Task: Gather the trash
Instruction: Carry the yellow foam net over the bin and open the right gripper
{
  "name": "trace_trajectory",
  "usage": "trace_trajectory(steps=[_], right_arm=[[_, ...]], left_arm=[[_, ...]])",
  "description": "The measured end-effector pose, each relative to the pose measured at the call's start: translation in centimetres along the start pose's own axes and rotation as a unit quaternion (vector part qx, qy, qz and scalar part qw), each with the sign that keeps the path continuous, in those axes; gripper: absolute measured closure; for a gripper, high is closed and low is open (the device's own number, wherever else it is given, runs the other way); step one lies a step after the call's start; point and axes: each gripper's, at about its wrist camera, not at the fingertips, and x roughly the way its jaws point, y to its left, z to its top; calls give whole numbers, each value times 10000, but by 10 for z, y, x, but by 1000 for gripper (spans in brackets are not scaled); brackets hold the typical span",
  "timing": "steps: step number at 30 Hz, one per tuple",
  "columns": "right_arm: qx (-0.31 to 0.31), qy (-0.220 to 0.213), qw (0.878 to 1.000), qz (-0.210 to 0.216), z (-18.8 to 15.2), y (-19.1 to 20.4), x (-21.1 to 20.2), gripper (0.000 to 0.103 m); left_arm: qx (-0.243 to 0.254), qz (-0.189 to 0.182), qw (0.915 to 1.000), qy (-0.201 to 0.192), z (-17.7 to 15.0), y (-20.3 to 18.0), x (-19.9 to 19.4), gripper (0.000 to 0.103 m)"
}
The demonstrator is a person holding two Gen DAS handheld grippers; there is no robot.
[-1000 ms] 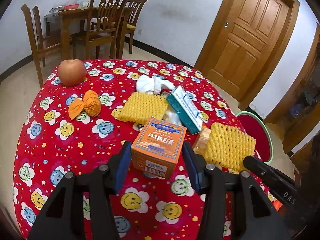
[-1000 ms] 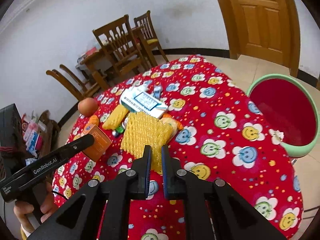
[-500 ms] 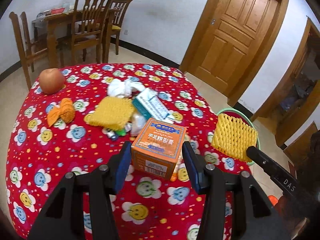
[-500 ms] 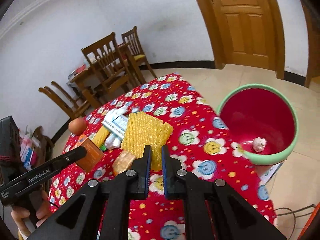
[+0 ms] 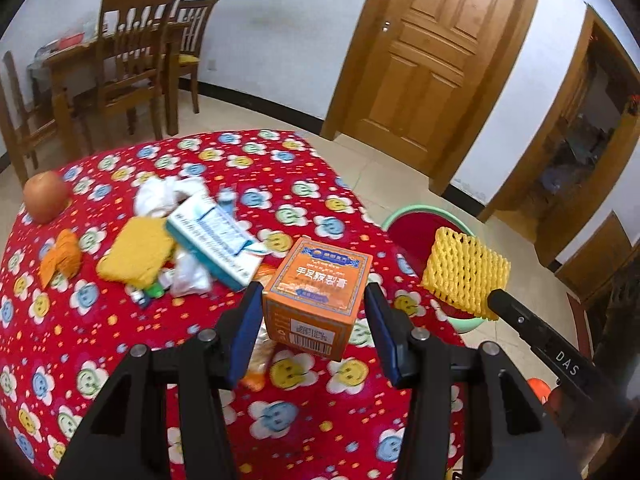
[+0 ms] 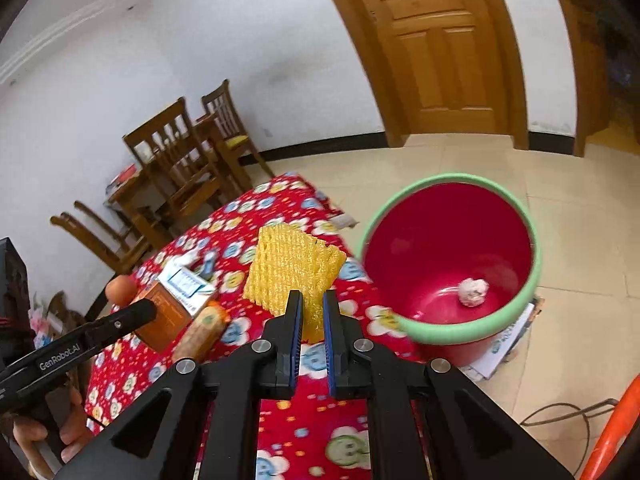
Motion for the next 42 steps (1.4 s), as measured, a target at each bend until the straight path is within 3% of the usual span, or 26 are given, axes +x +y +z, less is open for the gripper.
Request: trace_trajectory(steps=[23,29,42], right_arm=[[774,88,9926,-929,3,-96,20,90],[883,135,9908,-1014,3,-109,24,83],[1004,-46,9892,-1065,5,-123,11,83]], left_arm=[[632,-372,9965,397,10,-75,66,52],[747,-427,9950,501,10,-88,81,52],[1087,-611,9900,662,6,-122,105,52]])
